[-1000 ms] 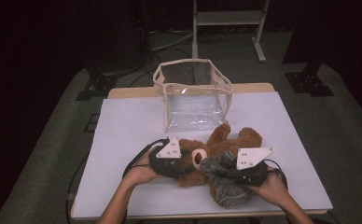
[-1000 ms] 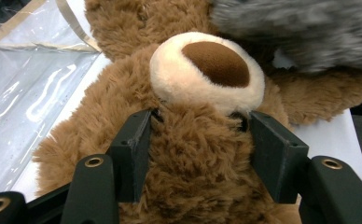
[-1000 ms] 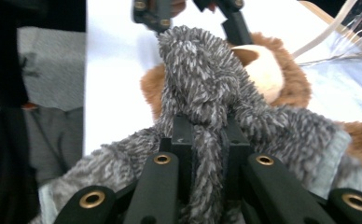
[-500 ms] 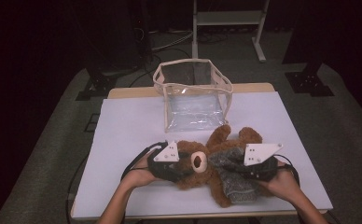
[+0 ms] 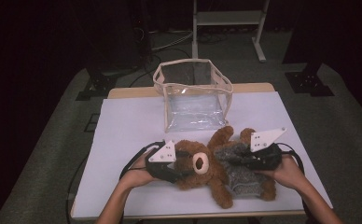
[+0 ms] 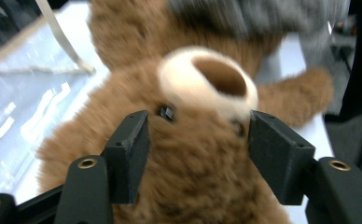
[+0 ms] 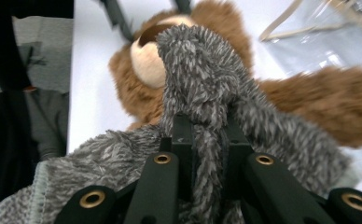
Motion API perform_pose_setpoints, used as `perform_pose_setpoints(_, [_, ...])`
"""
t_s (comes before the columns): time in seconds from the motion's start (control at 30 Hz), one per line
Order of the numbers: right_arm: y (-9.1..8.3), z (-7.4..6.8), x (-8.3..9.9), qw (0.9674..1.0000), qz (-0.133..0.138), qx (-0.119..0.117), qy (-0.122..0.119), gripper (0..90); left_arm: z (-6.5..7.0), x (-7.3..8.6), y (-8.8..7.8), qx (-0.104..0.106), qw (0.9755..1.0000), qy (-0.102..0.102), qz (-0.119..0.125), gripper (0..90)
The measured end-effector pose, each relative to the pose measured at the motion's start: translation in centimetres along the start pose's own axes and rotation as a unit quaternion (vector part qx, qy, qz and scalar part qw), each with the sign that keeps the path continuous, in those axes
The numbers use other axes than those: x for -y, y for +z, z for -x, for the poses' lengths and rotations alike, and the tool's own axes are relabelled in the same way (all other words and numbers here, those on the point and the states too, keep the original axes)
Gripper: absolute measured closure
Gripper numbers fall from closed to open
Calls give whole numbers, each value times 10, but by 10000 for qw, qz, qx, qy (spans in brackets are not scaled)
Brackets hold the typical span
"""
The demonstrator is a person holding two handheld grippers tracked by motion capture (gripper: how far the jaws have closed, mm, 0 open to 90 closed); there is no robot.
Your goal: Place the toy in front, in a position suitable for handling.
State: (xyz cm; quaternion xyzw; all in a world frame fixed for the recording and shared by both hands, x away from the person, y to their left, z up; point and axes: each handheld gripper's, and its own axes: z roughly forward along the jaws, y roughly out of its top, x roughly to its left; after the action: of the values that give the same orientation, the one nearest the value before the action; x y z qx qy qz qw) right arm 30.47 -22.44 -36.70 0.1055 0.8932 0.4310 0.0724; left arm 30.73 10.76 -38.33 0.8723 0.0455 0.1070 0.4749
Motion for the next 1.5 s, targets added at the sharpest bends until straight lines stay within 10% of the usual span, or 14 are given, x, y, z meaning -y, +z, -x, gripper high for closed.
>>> perform_pose_setpoints(0.47, [43,-5,-42,9977,-388,-146,-538,792,5,-4,13,354,9982,186,-448,417])
perform_pose_setpoints(0.73, [-5,11,-19,9993,-239,208,-180,791,7,-4,13,277,9984,211,-454,422])
perform_pose_setpoints(1.03, [6,6,-7,9998,-117,-87,-141,790,0,-14,8,220,9991,139,-321,404])
perform_pose_setpoints(1.37, [28,5,-36,9989,-162,-144,-421,789,6,-11,14,393,9979,88,-509,409])
perform_pose_setpoints(1.5, [11,14,-22,9996,61,-195,-179,786,6,-10,14,407,9980,102,-470,409])
